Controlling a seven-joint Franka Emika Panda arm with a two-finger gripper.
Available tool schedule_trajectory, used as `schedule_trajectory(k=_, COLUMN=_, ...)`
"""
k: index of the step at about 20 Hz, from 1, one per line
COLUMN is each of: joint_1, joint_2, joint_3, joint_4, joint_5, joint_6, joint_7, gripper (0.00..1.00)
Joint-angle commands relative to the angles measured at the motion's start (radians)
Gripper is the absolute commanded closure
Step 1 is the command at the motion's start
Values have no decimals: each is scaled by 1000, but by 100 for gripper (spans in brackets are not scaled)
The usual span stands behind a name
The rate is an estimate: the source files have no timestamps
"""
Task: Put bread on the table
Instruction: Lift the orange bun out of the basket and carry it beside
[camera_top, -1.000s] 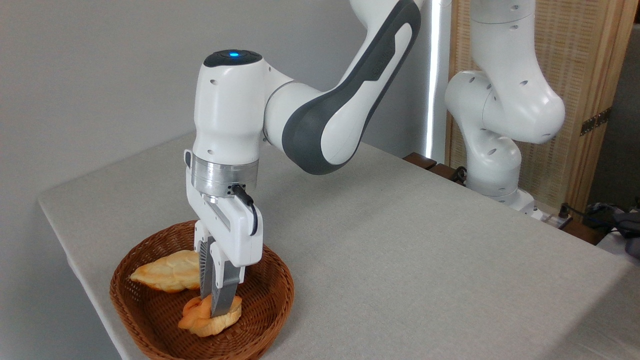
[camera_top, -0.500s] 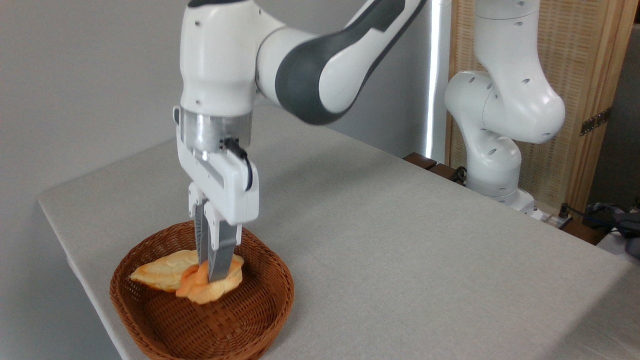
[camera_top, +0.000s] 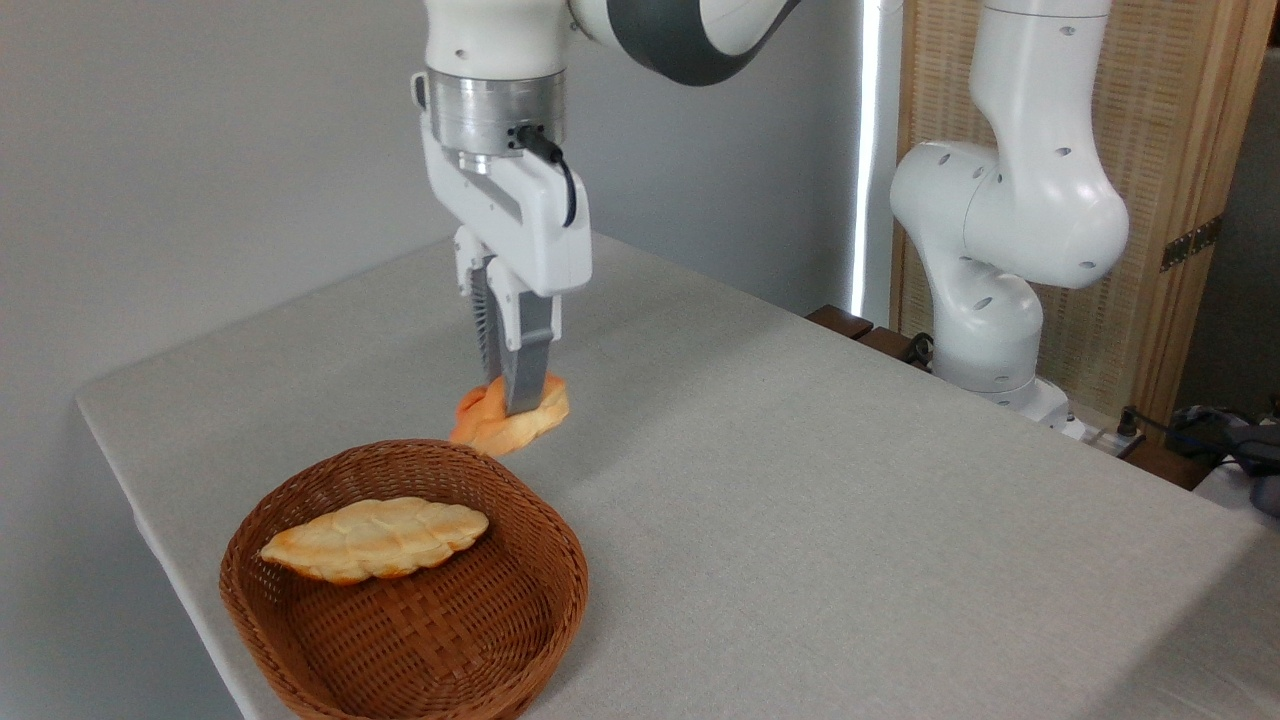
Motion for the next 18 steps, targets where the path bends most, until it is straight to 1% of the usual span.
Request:
schedule_trajectory(k=1, joint_1=-68, joint_2=-106, joint_3=3, joint_4=-159, joint_5=-15, joint_6=10, joint_7=16, gripper=71)
schedule_trajectory(k=4, joint_1=-133, joint_2=-108, joint_3=5, joint_4=-191, joint_5=-15, joint_6=10, joint_7=8, gripper=71)
schedule_trajectory(k=8, joint_1=-169, joint_2=-95, joint_3=3, joint_4=-231, joint_5=-15, joint_6=25, joint_7=11, gripper=69)
schedule_trajectory(k=9, joint_1=-171, joint_2=-86, joint_3=3, joint_4=-245, joint_5=-15, joint_6=41, joint_7=12, gripper=64)
schedule_trajectory(k=10, joint_1=-174, joint_2=-82, joint_3=3, joint_4=-256, joint_5=-15, joint_6=56, joint_7=16, gripper=61)
schedule_trajectory(k=11, joint_1=-194, joint_2=-74, joint_3=3, joint_4=-263, joint_5=-15, joint_6=76, joint_7=16, gripper=59)
schedule_trajectory(k=15, joint_1=-225, joint_2=-28, joint_3=2, joint_4=-271, joint_5=-15, joint_6=133, joint_7=13, gripper=54)
schedule_trajectory(k=16, joint_1=-238, joint_2=-19, joint_3=3, joint_4=-273, joint_5=-15, joint_6=144, joint_7=11, gripper=52)
schedule_trajectory(k=17, joint_1=-242, joint_2=-13, joint_3=3, joint_4=-273, joint_5=-15, joint_6=154, joint_7=11, gripper=51)
schedule_trajectory(k=18, joint_1=-243, joint_2=-6, joint_3=2, joint_4=-274, joint_5=-15, joint_6=161, joint_7=11, gripper=46)
